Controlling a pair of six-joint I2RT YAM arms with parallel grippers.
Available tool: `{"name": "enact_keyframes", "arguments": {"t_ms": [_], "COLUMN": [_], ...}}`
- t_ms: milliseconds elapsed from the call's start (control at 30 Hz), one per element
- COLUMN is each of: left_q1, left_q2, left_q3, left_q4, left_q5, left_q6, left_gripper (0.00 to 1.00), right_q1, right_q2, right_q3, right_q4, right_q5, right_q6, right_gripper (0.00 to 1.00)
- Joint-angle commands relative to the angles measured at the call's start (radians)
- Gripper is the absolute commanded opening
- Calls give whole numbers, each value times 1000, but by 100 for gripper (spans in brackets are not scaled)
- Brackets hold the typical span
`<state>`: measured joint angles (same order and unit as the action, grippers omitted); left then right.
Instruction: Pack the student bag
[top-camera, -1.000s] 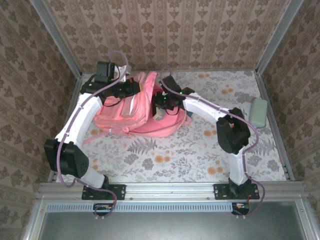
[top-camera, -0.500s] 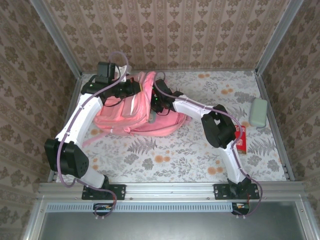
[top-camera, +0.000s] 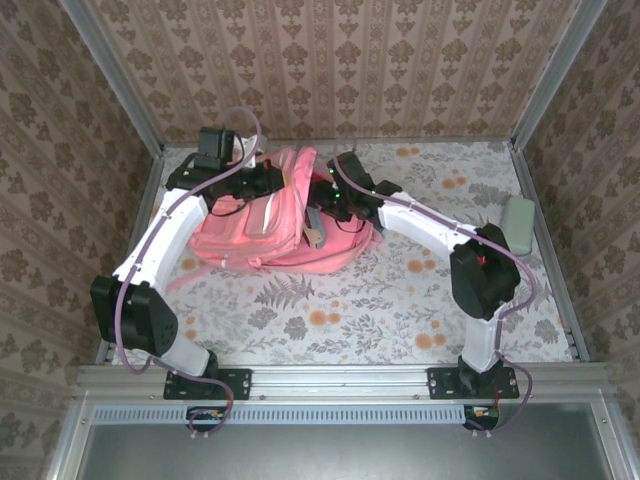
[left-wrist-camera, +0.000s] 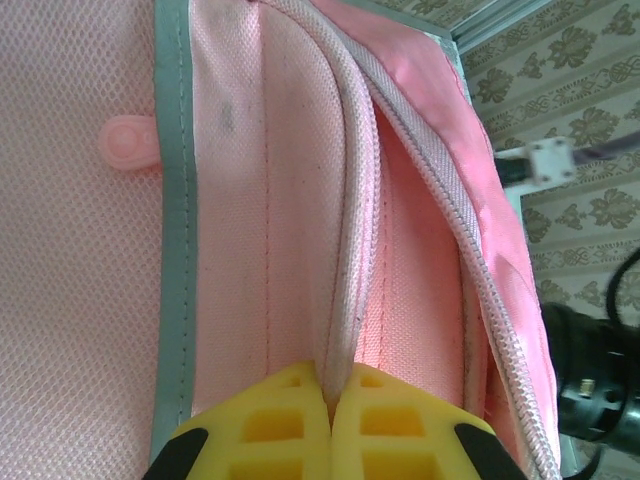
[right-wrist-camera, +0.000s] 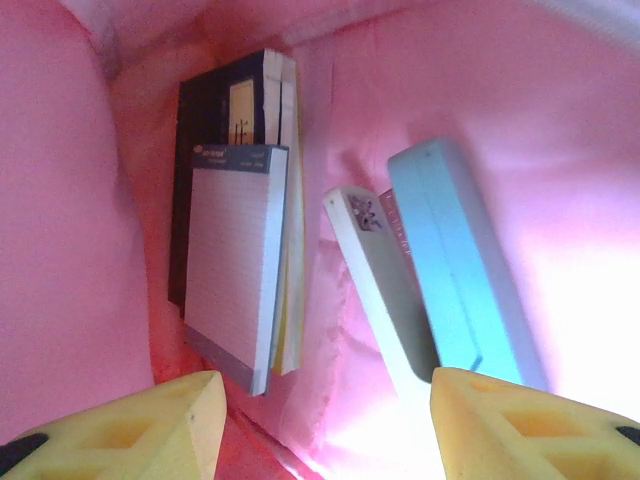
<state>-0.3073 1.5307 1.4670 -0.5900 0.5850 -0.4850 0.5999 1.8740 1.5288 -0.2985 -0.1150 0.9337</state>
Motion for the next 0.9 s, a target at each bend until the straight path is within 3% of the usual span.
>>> {"name": "enact_keyframes", "arguments": {"t_ms": [0, 300, 433, 633, 867], "left_q1": [-3, -25, -37, -59, -88], "left_q2": [-26, -29, -34, -35, -35], "left_q3": [-3, -16, -22, -18, -22], "left_q4": [39, 51, 59, 65, 72], "left_q5": [38, 49, 52, 84, 88], "left_q6": [24, 25, 25, 28, 30], "left_gripper": [0, 0, 0, 0, 0], "right_q1": [-45, -312, -441, -646, -869], "right_q2": [-108, -392, -476, -518, -348], "right_q3": [-65, -287, -370, -409, -342], "right_q4": [-100, -265, -294, -289, -309], "right_q5": [101, 258, 367, 437, 408], "right_q6": [-82, -255, -366, -490, -515], "right_gripper": [58, 73, 99, 100, 100]}}
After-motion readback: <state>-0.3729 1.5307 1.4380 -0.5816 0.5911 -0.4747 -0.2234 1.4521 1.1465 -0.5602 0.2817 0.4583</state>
